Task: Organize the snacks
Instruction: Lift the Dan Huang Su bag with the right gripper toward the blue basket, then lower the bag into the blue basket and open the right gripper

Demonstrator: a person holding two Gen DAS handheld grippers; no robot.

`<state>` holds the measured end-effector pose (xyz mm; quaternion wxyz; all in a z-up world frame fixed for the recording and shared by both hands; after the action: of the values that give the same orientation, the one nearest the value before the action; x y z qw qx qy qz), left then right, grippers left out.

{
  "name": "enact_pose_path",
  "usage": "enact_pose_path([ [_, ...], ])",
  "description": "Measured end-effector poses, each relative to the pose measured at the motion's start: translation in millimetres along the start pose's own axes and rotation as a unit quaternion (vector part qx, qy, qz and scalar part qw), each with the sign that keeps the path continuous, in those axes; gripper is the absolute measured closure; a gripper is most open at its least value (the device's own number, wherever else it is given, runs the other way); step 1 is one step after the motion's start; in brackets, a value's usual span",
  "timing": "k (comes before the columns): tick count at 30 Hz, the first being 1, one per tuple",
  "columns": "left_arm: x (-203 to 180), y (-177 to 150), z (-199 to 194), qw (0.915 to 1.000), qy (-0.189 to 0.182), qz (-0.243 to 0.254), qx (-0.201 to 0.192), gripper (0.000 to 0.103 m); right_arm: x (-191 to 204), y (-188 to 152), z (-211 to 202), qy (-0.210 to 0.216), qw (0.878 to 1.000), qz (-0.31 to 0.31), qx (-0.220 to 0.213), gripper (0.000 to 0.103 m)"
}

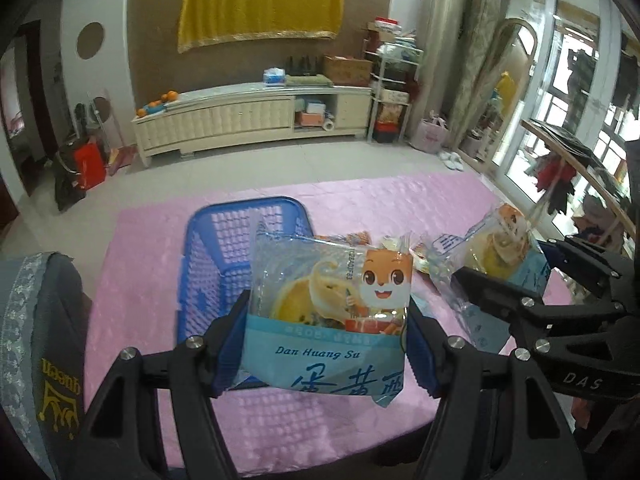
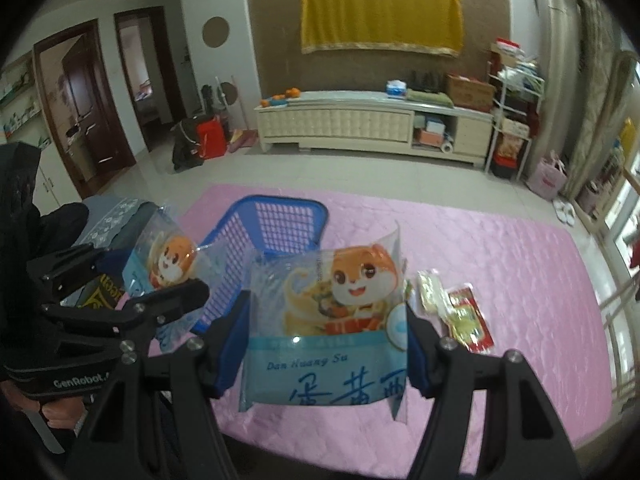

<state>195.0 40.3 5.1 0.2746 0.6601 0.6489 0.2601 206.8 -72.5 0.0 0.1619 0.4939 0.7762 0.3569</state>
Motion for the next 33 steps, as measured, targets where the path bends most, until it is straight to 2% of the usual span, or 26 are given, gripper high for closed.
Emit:
enact_pose_path([
  [9, 41, 20, 18, 0.9993, 0.036, -0.002, 0.005, 0.036, 18, 28, 45, 0.029, 0.999, -0.013, 0.017, 0.033],
  [13, 57, 28, 38, 0.9992, 0.026, -0.019, 0.022, 0.036, 16, 38, 65, 0.043, 0.999, 0.000, 0.030, 0.033],
  [19, 77, 35, 74, 0.9979, 0.039, -0.027, 0.044, 0.036, 16, 50, 101, 0.056, 0.997, 0.000, 0.057, 0.033],
  [23, 92, 40, 100, 0.9966, 0.030, -0.044, 0.063, 0.036, 10, 57, 128, 0.075, 0.994, 0.010, 0.078, 0.033],
  [28, 102, 50, 128, 0.9963, 0.037, -0.041, 0.065, 0.036, 1, 60, 152, 0.073, 0.994, 0.026, 0.083, 0.033],
  [33, 108, 53, 152, 0.9942, 0.015, -0.061, 0.087, 0.036, -5, 61, 175, 0.076, 0.991, 0.030, 0.103, 0.033],
])
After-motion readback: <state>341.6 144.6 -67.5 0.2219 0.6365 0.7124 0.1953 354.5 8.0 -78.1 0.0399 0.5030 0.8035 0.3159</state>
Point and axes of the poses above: each gripper's, at about its wrist camera, not at the fingertips, and z roughly the way its jaws point, x to its left, y to its top, the point moved 4 cm from there along z, roughly the way its jaws point, and after that the axes turned 5 degrees about y, right-handed, at the moved point
